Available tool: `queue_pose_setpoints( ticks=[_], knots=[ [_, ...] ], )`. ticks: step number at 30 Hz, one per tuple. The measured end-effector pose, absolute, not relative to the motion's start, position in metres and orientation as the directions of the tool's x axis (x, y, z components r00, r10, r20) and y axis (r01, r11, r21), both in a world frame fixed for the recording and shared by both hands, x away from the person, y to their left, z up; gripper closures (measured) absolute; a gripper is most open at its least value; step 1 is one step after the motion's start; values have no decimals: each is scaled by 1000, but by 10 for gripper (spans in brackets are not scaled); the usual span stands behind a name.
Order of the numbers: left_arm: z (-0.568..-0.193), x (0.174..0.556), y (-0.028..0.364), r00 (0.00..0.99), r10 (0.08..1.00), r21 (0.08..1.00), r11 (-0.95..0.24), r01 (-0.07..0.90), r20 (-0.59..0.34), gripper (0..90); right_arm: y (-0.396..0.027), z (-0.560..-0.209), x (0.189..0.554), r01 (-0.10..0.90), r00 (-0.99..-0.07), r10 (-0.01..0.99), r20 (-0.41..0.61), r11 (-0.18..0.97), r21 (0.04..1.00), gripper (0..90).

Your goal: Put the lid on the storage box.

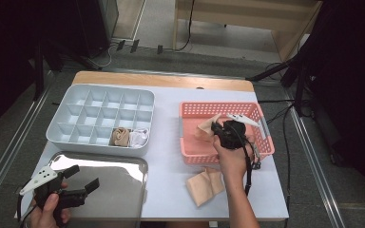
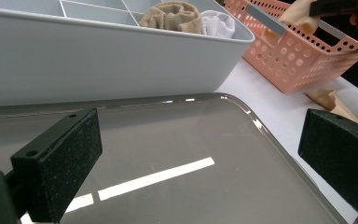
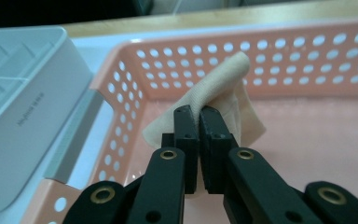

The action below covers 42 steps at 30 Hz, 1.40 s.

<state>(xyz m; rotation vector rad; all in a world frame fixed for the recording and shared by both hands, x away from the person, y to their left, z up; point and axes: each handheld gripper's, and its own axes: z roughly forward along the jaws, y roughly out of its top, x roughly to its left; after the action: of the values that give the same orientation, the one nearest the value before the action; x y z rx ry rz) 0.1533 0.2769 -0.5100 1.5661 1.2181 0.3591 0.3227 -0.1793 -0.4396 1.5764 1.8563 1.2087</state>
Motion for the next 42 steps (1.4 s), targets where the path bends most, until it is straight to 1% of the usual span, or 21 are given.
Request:
queue_pose_setpoints(
  ticks=[3,11,20,25,29,35,42],
  knots=[
    [-510,153,276,433,834,855,86,511,-342,0,-182,-436,316,539,-273,939,211,-32,842,885],
    [-511,153,273,439,831,855,81,513,-343,0,-182,-430,301,455,-319,927,198,-33,890,883],
    [-512,152,269,440,834,856,73,511,-334,0,-177,-455,289,390,-345,923,171,-25,921,879],
    [-512,151,265,445,835,858,62,509,-325,0,-176,-460,283,345,-350,925,145,-17,938,879],
    [-513,151,261,451,832,857,55,513,-324,0,-177,-459,276,298,-357,922,151,-40,954,877],
    [-513,151,257,457,829,855,49,516,-323,0,-181,-453,266,256,-364,917,164,-71,964,876],
    [-514,151,251,464,825,854,43,519,-324,0,-183,-438,248,211,-398,903,164,-84,974,877]
  ],
)
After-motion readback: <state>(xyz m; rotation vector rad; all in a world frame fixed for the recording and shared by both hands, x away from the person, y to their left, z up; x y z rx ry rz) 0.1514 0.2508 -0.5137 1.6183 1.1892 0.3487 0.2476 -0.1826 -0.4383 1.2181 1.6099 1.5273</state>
